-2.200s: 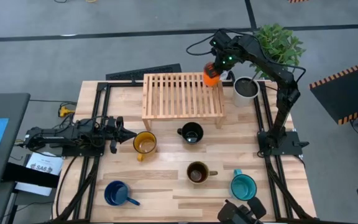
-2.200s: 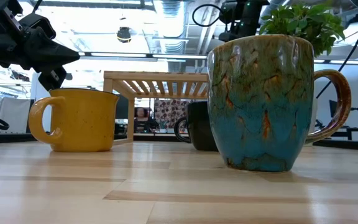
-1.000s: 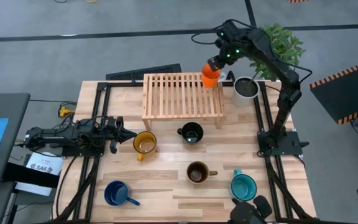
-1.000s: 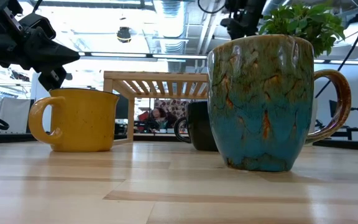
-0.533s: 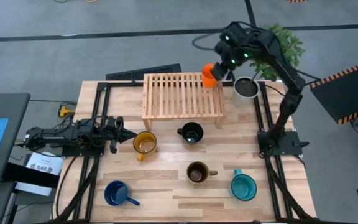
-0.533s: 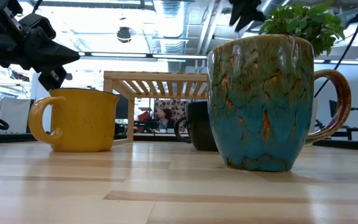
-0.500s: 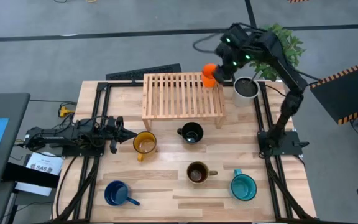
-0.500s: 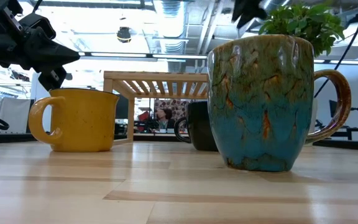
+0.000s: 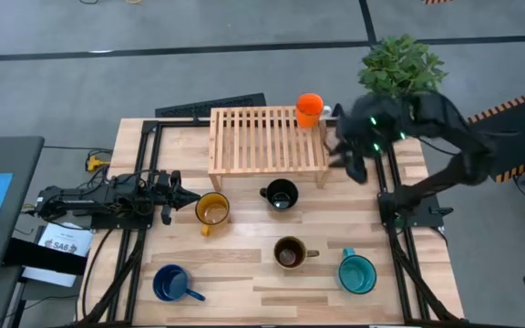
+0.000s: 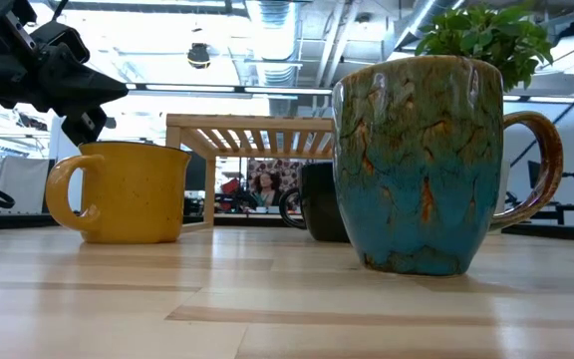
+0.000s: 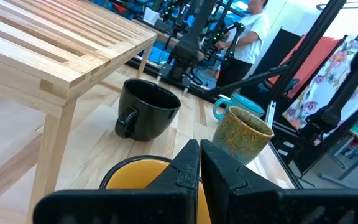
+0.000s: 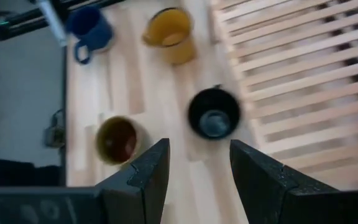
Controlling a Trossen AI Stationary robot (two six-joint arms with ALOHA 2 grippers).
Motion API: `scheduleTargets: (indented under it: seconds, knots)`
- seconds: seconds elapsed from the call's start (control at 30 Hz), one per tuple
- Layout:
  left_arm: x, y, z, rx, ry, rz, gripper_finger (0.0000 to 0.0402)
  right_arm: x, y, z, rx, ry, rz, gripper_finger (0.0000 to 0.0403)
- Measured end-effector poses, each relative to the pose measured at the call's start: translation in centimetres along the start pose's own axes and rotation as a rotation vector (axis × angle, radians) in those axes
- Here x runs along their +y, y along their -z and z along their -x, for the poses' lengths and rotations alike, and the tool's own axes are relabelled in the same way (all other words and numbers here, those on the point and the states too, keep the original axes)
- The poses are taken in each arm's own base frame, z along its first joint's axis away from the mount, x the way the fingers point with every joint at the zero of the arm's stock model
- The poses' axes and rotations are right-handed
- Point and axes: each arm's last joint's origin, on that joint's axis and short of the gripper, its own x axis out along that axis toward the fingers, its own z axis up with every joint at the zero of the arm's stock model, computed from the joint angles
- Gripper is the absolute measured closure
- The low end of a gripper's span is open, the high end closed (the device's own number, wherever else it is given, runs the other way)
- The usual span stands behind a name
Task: Place coffee mugs
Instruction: Put the dark blue mug on the shelf
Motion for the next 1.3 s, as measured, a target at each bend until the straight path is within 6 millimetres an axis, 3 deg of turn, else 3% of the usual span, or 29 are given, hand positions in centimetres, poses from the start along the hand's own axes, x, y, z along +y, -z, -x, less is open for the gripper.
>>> scheduleTargets:
  seconds: [0.2,0.4,0.6,0.87,1.17,1.3]
  knots:
    - [0.0,0.0,0.0,0.0,0.0,0.0,0.0401,1.5,5.4,-2.3,-0.15,-0.151,-0.02,0.021]
    - [0.0,0.0,0.0,0.001,0.0,0.0,0.0401,2.8,8.0,-5.5,-0.337,-0.324,-0.022,0.021]
    - [0.0,0.0,0.0,0.0,0.0,0.0,0.0401,3.8,7.3,-6.8,-0.436,-0.389,-0.046,0.021]
    - [0.0,-0.1,0.0,-0.018,-0.012,0.007,0.0402,4.1,5.2,-9.4,-0.596,-0.204,-0.107,0.021]
    - [-0.7,-2.4,0.3,-0.285,0.056,0.478,0.0401,5.3,2.9,-12.3,-0.73,-0.289,-0.211,0.021]
    - [-2.2,-5.0,1.1,-0.404,0.274,0.548,0.0399,5.4,2.6,-12.7,-0.753,-0.296,-0.219,0.021]
